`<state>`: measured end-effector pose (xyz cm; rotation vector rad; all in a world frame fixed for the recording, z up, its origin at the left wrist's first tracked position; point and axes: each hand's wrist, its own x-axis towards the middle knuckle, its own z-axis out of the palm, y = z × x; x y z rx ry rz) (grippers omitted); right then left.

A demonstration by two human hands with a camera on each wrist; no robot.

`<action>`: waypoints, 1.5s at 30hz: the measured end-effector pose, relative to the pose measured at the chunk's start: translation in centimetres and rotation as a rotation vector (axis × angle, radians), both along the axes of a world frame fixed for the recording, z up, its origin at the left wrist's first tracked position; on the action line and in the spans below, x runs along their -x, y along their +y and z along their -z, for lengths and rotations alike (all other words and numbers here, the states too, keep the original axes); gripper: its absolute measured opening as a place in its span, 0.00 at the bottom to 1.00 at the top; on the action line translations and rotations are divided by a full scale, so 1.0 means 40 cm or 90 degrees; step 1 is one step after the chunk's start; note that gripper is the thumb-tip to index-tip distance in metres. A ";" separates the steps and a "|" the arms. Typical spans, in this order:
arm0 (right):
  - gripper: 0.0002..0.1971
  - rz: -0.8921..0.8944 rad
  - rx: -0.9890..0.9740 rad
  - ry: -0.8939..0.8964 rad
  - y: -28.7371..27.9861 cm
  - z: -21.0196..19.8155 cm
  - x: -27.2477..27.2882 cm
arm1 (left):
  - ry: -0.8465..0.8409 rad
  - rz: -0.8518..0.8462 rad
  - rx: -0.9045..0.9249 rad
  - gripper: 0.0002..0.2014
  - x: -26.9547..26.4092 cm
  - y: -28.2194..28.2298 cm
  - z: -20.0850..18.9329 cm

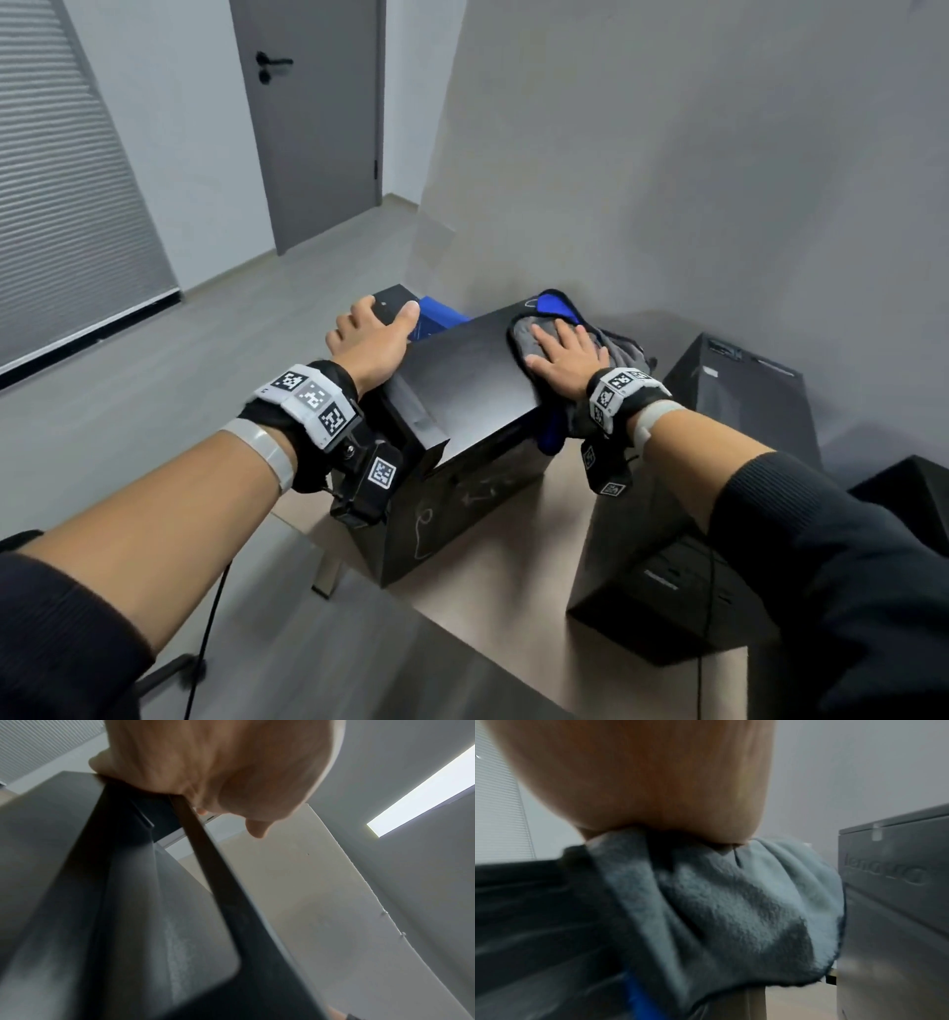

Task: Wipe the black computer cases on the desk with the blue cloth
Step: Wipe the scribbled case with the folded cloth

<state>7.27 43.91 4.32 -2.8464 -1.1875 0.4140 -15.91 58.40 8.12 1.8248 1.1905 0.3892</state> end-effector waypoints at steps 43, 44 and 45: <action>0.28 -0.479 0.001 0.044 -0.061 0.005 0.262 | 0.056 -0.014 -0.206 0.33 -0.001 -0.033 0.055; 0.28 -0.462 -0.018 0.043 -0.078 0.007 0.233 | 0.057 -0.008 -0.208 0.33 0.003 -0.032 0.056; 0.28 -0.426 -0.025 0.027 -0.088 0.012 0.196 | 0.057 -0.001 -0.206 0.33 0.007 -0.031 0.057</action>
